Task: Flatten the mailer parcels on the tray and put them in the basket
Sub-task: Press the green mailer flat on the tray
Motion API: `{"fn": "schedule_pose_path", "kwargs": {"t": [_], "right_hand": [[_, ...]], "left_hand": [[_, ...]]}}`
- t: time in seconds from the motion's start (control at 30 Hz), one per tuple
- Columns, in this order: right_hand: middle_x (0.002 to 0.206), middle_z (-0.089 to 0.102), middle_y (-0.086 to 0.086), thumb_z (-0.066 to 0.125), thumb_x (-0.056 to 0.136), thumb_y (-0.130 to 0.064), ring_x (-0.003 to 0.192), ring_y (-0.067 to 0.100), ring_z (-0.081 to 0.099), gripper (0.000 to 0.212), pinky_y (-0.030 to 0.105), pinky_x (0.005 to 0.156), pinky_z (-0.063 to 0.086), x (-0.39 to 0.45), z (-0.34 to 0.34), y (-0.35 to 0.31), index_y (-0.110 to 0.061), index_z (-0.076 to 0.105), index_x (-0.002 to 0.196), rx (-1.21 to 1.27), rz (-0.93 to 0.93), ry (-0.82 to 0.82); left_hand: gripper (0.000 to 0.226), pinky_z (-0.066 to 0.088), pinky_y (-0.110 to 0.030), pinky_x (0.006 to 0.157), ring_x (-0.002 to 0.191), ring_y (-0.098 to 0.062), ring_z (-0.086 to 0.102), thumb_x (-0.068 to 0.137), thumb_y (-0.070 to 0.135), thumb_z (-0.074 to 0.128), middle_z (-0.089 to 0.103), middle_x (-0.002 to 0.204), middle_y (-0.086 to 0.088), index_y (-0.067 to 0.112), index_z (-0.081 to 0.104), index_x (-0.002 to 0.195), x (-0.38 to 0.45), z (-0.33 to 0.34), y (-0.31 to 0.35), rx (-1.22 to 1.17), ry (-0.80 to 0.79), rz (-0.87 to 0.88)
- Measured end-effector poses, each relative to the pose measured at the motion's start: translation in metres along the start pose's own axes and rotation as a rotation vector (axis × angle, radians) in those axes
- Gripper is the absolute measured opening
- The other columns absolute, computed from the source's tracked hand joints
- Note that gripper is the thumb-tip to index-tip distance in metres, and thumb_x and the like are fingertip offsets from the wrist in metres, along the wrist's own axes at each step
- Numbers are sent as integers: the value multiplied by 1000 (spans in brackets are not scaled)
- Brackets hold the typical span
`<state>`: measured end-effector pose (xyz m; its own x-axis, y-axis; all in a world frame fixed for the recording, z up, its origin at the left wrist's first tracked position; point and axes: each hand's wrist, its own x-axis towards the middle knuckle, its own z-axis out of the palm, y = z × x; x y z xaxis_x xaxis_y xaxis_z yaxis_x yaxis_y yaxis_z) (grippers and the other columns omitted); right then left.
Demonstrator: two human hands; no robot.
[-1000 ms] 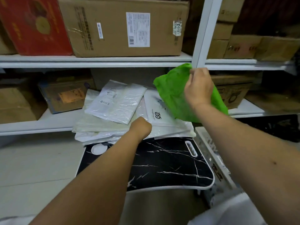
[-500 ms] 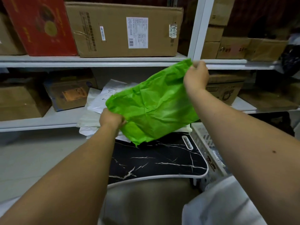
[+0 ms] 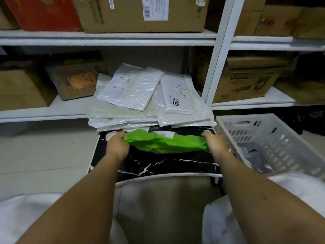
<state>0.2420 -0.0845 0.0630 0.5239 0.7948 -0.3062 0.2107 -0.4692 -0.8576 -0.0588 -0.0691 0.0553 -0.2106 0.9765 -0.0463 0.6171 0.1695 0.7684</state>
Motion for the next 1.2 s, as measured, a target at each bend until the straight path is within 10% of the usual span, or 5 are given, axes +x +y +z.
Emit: {"fn": "schedule_pose_path", "kwargs": {"t": [0.17, 0.47, 0.77, 0.97, 1.2], "right_hand": [[119, 62, 22, 53, 83, -45, 111, 36, 58, 55, 30, 81, 44, -17, 21, 41, 1, 64, 113, -715, -67, -199], [121, 60, 23, 52, 89, -32, 113, 36, 56, 43, 30, 88, 44, -3, 62, 57, 2, 62, 114, -786, -130, -190], [162, 0, 9, 21, 100, -51, 148, 34, -7, 62, 62, 113, -1, -37, 112, 60, -25, 6, 154, -945, -380, 109], [157, 18, 23, 20, 86, -69, 140, 52, 17, 76, 70, 105, 16, -45, 157, 76, -28, 28, 151, -830, -289, 123], [159, -13, 21, 12, 86, -77, 142, 51, -6, 79, 66, 110, 3, -41, 159, 102, -36, -5, 152, -919, -207, 32]], "left_hand": [[32, 41, -31, 97, 117, -29, 56, 89, 7, 48, 62, 123, -11, 10, 63, 117, -12, 12, -35, 641, -309, -30], [37, 36, -41, 107, 128, -34, 45, 95, 16, 40, 47, 138, -18, 2, 51, 127, 0, 27, -48, 787, -490, -176], [66, -1, -59, 115, 145, -35, -15, 95, 57, 15, -17, 159, -8, 28, -2, 152, -33, 72, -28, 682, 33, -141], [67, 0, -68, 110, 143, -41, -18, 93, 63, 8, -27, 155, -8, 34, -18, 148, -42, 119, -27, 674, 17, -139], [68, 2, -71, 108, 142, -44, -18, 89, 68, 4, -28, 155, -6, 38, -19, 147, -39, 139, -46, 662, -55, -249]]}}
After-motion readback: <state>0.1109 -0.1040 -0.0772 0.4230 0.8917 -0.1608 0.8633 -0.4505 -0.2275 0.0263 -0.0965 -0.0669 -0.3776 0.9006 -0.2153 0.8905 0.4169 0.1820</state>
